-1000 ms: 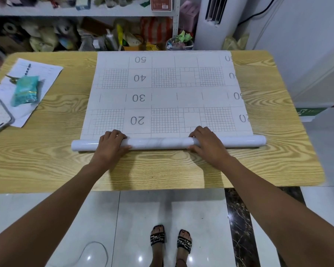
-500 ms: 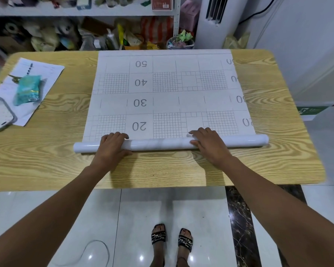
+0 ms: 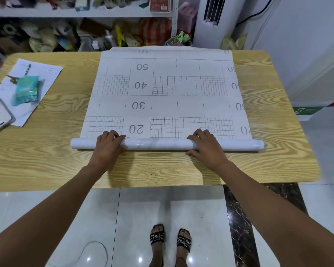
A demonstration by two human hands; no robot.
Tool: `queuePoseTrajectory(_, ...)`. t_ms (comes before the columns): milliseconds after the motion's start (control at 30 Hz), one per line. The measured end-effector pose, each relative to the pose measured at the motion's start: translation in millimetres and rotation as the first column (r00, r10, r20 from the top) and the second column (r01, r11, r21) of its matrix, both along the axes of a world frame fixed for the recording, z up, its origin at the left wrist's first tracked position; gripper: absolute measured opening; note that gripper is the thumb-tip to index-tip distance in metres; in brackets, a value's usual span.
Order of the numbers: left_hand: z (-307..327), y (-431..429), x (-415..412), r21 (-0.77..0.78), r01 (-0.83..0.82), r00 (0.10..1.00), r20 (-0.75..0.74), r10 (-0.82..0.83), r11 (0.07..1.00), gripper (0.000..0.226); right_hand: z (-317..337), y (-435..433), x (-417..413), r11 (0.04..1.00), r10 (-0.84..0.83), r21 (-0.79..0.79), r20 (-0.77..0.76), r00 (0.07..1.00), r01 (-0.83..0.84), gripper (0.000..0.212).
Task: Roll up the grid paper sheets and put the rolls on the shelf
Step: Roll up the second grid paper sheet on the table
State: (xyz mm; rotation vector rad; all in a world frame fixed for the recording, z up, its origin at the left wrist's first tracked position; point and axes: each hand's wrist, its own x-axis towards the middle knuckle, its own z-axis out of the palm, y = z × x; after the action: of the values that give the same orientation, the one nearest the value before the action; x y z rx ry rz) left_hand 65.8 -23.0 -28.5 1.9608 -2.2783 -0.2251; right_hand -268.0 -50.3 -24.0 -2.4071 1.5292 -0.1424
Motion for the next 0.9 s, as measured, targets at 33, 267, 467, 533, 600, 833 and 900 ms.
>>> queuePoseTrajectory(33, -0.4, -0.5, 0.5, -0.005, 0.003, 1.0, 0.002, -0.003, 1.0, 0.038, 0.0, 0.6, 0.7, 1.0, 0.0, 0.0, 0.01, 1.0, 0.0, 0.054)
queuePoseTrajectory(267, -1.6, 0.6, -0.3, 0.013, -0.077, 0.993, -0.094, 0.078, 0.997, 0.046, -0.2, 4.0, 1.2, 1.0, -0.015, 0.023, 0.085, 0.996, 0.013, 0.052)
queuePoseTrajectory(467, -1.7, 4.0, -0.3, 0.019, -0.063, 0.997, -0.04, 0.064, 0.998, 0.051, -2.3, 4.0, -2.0, 1.0, 0.022, -0.015, 0.037, 0.999, -0.021, 0.038)
queuePoseTrajectory(533, -3.7, 4.3, 0.5, 0.015, -0.06, 0.997, -0.038, 0.06, 0.998, 0.05, -3.4, 3.1, -2.4, 0.999, 0.034, -0.034, 0.007, 0.999, -0.034, 0.033)
queuePoseTrajectory(600, -3.8, 3.5, 0.2, 0.013, -0.066, 0.997, -0.039, 0.066, 0.998, 0.047, -3.0, 1.4, -2.7, 0.999, 0.031, -0.04, -0.007, 1.0, -0.031, 0.032)
queuePoseTrajectory(833, -0.6, 2.5, -2.9, 0.031, -0.063, 0.997, -0.042, 0.065, 0.998, 0.054, 2.4, -2.7, -0.2, 0.999, 0.012, -0.031, -0.031, 0.999, -0.013, 0.033)
queuePoseTrajectory(900, 1.2, 1.9, -6.0, 0.038, -0.074, 0.995, -0.07, 0.077, 0.997, 0.051, 2.3, -2.3, 0.1, 0.999, -0.011, -0.03, -0.023, 1.0, 0.01, 0.037)
